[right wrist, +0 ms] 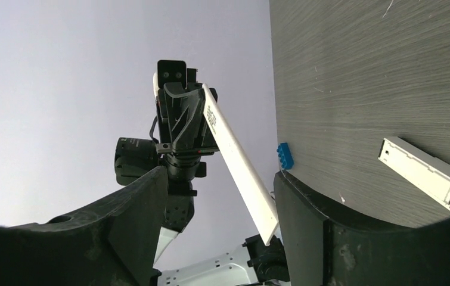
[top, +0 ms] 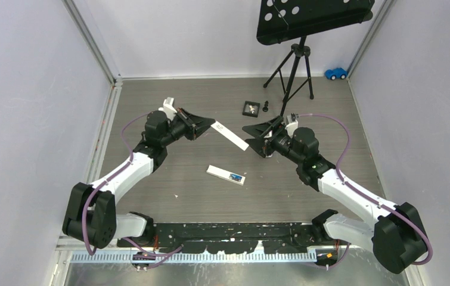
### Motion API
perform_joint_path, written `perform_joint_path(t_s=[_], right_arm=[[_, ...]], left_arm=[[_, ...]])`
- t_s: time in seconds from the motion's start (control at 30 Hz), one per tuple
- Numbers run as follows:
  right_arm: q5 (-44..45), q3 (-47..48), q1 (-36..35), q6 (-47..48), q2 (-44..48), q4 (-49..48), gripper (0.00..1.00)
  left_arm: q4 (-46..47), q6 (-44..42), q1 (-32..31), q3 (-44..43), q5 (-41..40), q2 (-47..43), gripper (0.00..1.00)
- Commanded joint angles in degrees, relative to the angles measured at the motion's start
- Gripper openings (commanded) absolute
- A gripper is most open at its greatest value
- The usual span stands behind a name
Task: Load the batteries into the remote control
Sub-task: Load the battery cover into the remote control.
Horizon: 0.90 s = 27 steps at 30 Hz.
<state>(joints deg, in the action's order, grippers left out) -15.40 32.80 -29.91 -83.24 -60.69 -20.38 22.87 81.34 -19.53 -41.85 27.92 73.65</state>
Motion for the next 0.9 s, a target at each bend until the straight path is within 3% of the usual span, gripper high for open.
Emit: perform_joint_path(t_s=[0.0,0.17,0.33,0.47,0.53,0.87], right_arm=[[-1.3,0.9,-0.8,-0.4,-0.5,-3.1,0.68],[-1.4,1.5,-0.9,1.0,-1.4,-0.9,0.63],[-0.5,2.6,-1.6,4.6,-0.8,3.8,0.77],[-0.2,2.0,-1.6,4.7,-0.3,1.7,0.8],[-0.3,1.4,-1.6,3.9,-0.5,-1.0,0.77],[-1.6,0.7,-1.7,1.4,-3.6,-9.4,0.44]], left_arm=[[2.1,2.2,-0.1,0.7,-2.1,-2.2,0.0],[1.7,2.2,-0.1,1.5,-4.1,-3.3,0.0],[0.9,2.1,-0.1,1.5,-5.7,-4.3,0.0],[0.4,2.0,-0.1,0.9,-6.0,-4.2,0.0],[0.6,2.5,-0.1,0.9,-5.5,-4.0,0.0],[1.3,4.6,-0.1,1.3,-3.9,-4.3,0.0]])
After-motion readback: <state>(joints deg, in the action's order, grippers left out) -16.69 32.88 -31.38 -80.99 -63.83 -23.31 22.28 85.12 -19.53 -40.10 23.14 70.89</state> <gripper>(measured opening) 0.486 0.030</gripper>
